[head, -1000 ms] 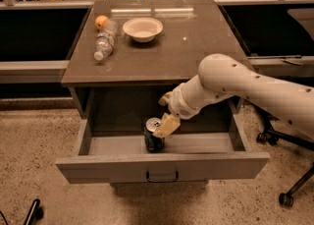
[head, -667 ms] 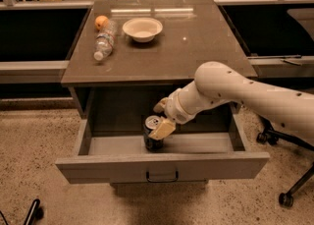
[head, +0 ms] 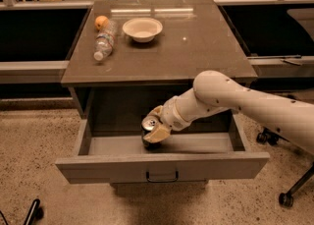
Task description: Pick pepsi can from top drawer and place on counter
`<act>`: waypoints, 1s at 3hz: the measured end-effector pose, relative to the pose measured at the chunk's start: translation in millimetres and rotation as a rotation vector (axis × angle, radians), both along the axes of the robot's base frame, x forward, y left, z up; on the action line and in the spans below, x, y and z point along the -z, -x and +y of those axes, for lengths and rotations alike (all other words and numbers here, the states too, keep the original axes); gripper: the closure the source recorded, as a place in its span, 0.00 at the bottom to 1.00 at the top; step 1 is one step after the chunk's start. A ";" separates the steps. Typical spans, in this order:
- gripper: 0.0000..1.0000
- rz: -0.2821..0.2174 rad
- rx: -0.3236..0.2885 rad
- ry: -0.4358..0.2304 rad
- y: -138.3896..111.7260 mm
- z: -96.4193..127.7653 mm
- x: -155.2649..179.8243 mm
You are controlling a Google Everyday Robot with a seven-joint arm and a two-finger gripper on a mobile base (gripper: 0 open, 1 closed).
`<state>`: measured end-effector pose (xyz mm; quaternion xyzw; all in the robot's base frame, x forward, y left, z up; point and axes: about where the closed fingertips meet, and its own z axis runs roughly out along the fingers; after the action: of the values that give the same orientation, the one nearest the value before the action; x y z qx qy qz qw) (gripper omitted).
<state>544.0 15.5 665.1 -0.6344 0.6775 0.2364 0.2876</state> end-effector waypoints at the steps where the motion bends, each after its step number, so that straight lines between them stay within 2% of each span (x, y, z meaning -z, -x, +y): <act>1: 0.99 -0.040 -0.009 -0.098 2.2 -7.7 -26.7; 2: 1.00 -0.116 0.007 -0.172 1.7 -43.8 -89.1; 3: 1.00 -0.171 0.007 -0.155 -8.9 -80.4 -153.3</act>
Offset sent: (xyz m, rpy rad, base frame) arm -0.0021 -0.1001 0.1778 0.2588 -0.2181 -0.0359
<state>552.9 -64.9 818.4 -0.6255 0.6324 0.2321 0.3936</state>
